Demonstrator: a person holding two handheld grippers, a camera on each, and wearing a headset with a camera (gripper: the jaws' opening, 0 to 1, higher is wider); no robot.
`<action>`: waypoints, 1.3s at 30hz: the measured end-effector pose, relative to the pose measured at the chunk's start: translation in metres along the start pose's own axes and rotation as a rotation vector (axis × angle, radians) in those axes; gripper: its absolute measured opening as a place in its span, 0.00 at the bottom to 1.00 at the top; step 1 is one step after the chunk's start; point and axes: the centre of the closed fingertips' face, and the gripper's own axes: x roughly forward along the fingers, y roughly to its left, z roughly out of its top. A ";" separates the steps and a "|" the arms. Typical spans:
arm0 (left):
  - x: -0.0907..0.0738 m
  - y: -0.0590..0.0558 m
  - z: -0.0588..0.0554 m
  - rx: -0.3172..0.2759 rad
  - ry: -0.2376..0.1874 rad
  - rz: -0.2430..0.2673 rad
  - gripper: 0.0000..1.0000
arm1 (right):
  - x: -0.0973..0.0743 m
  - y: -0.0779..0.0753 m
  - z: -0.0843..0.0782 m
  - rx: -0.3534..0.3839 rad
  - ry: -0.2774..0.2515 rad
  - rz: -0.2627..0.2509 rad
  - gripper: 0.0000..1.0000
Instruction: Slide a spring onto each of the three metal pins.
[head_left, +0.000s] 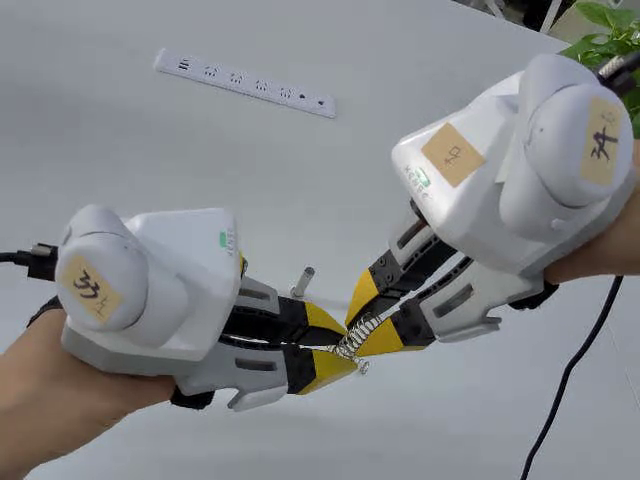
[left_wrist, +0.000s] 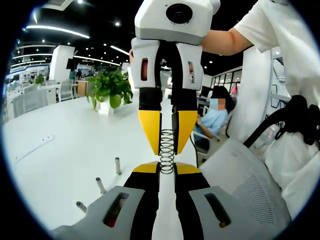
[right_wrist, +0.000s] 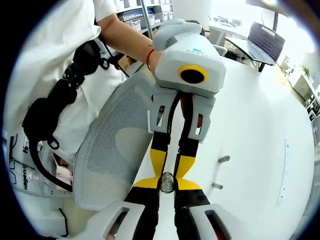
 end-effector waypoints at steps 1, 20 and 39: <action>-0.001 0.000 0.000 0.000 -0.001 0.001 0.07 | 0.000 0.000 0.000 0.001 0.000 0.000 0.06; -0.032 0.024 -0.025 -0.039 0.019 0.118 0.25 | -0.015 -0.022 0.001 0.045 0.001 -0.059 0.06; -0.079 0.061 -0.044 -0.023 0.033 0.267 0.67 | -0.012 -0.077 -0.025 0.160 0.046 -0.190 0.06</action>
